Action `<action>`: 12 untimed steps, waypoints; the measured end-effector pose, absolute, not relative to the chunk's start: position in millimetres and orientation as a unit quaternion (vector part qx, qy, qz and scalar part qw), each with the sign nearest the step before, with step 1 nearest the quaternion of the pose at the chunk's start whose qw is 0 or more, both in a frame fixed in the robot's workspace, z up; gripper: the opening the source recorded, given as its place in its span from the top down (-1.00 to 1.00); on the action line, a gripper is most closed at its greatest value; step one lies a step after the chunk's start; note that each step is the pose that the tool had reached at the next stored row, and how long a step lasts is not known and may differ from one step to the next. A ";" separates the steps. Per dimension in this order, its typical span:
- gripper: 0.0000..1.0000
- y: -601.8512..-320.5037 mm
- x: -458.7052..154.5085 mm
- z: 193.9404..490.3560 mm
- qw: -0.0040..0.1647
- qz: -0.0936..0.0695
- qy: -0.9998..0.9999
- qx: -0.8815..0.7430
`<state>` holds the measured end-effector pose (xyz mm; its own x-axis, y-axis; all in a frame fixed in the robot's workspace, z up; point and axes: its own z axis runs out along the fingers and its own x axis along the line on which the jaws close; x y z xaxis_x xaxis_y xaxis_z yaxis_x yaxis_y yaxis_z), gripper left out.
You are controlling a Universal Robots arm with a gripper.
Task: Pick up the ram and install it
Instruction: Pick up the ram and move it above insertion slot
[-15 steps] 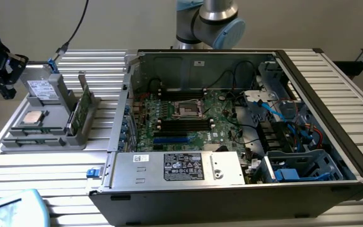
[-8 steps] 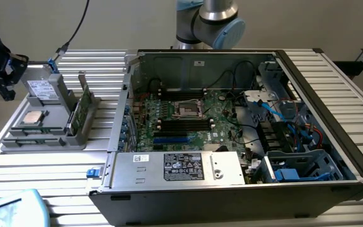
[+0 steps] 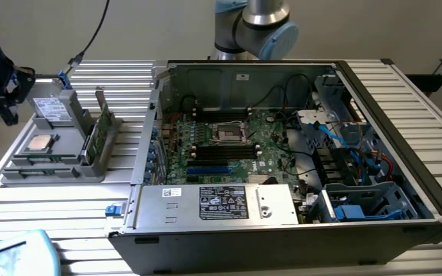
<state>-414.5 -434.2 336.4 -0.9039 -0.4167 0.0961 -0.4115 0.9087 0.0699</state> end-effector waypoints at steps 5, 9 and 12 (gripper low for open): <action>0.80 -434.2 -414.5 333.3 0.052 -0.021 -0.965 0.257; 0.80 -434.2 -414.5 330.8 0.050 -0.018 -0.955 0.292; 0.80 -434.2 -414.5 328.9 0.049 -0.016 -0.947 0.318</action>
<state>-414.5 -434.2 328.9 -0.7934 -0.6031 0.0827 -0.5999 0.7977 0.0620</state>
